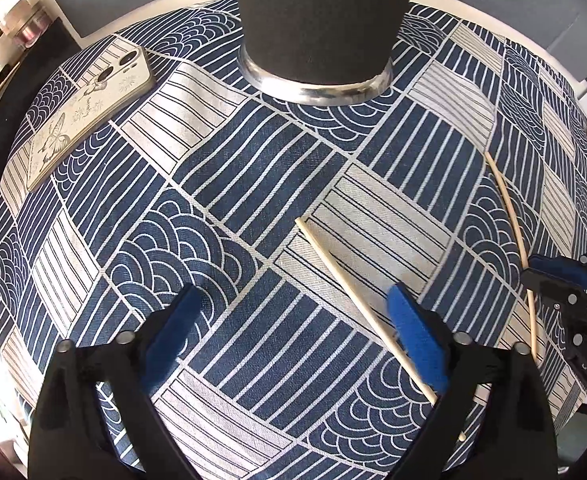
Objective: Organize utensils
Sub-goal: 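Move both tools down to the two loose chopsticks on the cloth, then close the left tool on one chopstick while the right tool grasps the other, then lift both held chopsticks upright and carry them over the black cup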
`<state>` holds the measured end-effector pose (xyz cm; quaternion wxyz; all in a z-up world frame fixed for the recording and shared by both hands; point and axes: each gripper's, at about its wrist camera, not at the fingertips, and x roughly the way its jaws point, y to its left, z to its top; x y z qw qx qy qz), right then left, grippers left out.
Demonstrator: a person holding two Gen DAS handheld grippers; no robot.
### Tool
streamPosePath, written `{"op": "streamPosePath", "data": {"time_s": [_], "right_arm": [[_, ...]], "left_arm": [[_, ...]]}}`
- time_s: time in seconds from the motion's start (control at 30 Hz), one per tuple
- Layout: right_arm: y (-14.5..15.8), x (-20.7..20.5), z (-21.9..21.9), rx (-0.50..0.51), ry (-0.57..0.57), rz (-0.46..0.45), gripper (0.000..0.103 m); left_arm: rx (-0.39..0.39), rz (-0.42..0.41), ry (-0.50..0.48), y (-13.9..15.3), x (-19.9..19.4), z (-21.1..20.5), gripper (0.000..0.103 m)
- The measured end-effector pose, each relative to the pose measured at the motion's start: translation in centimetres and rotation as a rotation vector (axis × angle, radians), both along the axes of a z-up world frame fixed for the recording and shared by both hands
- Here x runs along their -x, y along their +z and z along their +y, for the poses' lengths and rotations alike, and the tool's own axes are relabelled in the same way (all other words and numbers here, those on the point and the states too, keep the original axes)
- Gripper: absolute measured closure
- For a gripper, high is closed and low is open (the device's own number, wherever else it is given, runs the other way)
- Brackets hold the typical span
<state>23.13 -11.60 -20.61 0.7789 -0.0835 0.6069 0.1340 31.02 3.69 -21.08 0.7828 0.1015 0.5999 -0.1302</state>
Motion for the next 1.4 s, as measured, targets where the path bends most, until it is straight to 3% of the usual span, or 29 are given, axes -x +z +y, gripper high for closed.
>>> {"op": "streamPosePath", "data": {"time_s": [0.03, 0.07, 0.1, 0.63, 1.03, 1.4], "right_arm": [[0.0, 0.1, -0.6, -0.023, 0.0, 0.012, 0.097], [0.0, 0.2, -1.3, -0.041, -0.008, 0.024, 0.097], [0.0, 0.3, -1.8, -0.049, -0.014, 0.029, 0.098], [3.1, -0.5, -8.5, -0.054, -0.024, -0.041, 0.099], [6.8, -3.5, -7.4, -0.048, 0.013, -0.182, 0.099], [13.0, -5.2, -8.5, -0.126, -0.031, -0.361, 0.099]], "left_arm": [[0.007, -0.007, -0.01, 0.5, 0.1, 0.0, 0.051], [0.015, -0.002, -0.009, 0.9, 0.2, 0.3, 0.089], [0.033, 0.018, -0.001, 0.9, 0.0, 0.7, 0.098], [-0.022, 0.017, 0.189, 2.3, 3.5, 4.8, 0.098], [-0.026, -0.128, 0.247, 8.8, 4.4, 6.6, 0.098], [-0.067, -0.226, 0.219, 14.1, 1.0, 5.5, 0.098]]}}
